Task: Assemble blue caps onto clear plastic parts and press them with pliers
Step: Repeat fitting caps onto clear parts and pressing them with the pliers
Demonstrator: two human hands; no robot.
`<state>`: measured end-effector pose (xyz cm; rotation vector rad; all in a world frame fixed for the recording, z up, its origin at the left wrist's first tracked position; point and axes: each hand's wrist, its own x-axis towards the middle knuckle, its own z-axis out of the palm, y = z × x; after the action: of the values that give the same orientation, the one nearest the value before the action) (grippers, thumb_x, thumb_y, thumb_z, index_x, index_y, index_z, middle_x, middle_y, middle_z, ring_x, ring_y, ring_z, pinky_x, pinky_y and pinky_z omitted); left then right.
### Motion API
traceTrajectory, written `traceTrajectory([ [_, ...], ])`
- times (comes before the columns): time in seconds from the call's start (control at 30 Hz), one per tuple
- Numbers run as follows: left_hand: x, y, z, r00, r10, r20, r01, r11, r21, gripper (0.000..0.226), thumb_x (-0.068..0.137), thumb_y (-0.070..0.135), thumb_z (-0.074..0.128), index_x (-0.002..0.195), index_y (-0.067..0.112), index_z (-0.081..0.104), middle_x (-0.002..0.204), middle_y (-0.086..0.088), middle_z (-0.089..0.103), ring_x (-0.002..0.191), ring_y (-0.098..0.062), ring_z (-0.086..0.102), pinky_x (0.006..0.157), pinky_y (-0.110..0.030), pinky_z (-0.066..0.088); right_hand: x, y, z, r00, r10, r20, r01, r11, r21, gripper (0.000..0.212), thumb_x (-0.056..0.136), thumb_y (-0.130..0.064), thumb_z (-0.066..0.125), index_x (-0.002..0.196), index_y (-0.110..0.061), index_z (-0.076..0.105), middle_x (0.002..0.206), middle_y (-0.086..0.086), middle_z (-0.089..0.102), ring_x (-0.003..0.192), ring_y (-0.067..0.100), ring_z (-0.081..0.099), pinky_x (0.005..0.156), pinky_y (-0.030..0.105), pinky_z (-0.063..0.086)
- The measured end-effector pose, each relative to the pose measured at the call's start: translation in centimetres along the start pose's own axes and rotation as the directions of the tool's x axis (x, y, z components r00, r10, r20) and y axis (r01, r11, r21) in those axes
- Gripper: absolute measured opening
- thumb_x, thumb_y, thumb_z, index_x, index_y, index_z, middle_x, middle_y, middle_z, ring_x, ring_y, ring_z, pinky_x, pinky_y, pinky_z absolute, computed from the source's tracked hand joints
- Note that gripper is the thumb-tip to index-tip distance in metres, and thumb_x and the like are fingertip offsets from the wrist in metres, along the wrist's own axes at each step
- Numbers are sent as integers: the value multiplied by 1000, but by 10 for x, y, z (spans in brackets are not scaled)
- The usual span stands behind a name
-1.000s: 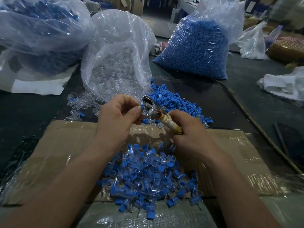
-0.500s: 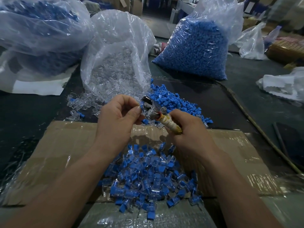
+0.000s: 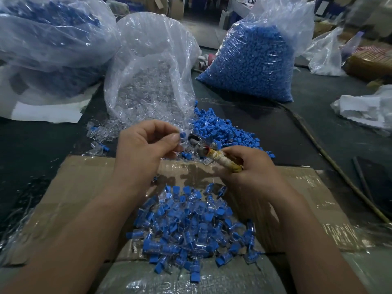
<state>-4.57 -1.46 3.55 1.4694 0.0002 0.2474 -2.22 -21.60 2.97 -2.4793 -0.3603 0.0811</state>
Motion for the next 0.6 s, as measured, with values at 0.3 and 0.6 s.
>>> traceTrajectory([
  [0.3,-11,12,4,839,-224,497,125,966,226,7,66,7,70,65,14,69,60,-5,68,41,-7,54,38,-11,39,1,5,-4,979,157,129,-154,987,-33,46,63,-35,80,91,-43,45,82,-27,47,77,-8,44,59,14,29],
  [0.6,-13,10,4,728,-264,633,109,956,273,13,64,21,68,73,13,71,68,-6,70,47,-6,55,43,-14,43,4,9,-5,974,160,160,-156,987,-39,49,63,-39,80,94,-42,42,84,-28,43,79,-8,41,63,16,31],
])
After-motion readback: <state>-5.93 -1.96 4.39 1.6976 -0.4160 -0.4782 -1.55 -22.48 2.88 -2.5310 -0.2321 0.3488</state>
